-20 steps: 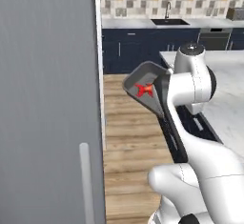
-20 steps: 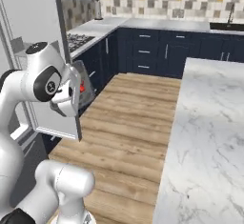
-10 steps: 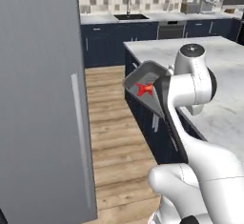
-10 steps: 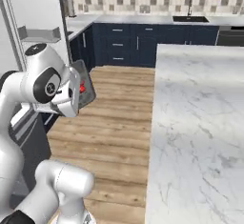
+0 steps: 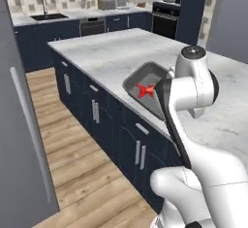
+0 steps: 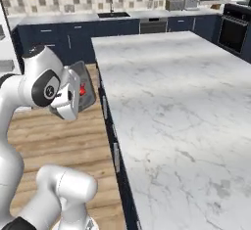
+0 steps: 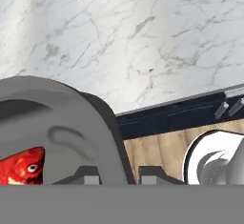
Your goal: Place the tupperware containing the fish and mushroom meal in the microwave. Close the microwave door and press the start button to reheat the meal.
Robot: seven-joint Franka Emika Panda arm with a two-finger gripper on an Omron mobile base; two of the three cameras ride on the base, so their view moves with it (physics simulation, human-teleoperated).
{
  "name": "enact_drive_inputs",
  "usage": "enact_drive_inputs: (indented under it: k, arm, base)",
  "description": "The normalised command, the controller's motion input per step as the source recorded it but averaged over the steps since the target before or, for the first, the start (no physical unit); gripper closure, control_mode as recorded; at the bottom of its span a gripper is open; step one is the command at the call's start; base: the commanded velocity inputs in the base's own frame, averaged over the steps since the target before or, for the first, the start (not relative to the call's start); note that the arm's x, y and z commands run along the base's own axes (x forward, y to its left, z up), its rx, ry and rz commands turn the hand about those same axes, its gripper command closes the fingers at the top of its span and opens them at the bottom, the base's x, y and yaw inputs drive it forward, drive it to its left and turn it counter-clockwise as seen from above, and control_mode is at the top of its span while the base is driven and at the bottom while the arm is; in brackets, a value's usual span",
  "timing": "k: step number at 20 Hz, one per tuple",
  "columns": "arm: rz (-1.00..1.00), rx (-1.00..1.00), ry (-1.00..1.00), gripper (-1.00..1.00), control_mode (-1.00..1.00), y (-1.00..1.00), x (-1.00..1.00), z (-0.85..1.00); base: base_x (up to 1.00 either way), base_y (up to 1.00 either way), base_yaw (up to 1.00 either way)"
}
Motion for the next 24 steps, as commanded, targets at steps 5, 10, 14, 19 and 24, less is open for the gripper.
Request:
enact_drive_inputs:
  k: [5,10,14,19,24]
  arm:
    - [0.00,0.00,0.00,1.00,1.00,0.00,0.00,0.00]
    - [0.00,0.00,0.00,1.00,1.00,0.00,0.00,0.00]
    - [0.00,0.00,0.00,1.00,1.00,0.00,0.00,0.00]
    - [0.00,0.00,0.00,1.00,1.00,0.00,0.00,0.00]
    - [0.00,0.00,0.00,1.00,1.00,0.00,0.00,0.00]
  base:
    - [-0.26,0.00,-0.72]
    - [-0.87,0.00,-0.58]
    - [-1.00,0.00,-0.47]
    - [-0.80,-0.03,-0.58]
    - [-0.08,-0.33,-0.63]
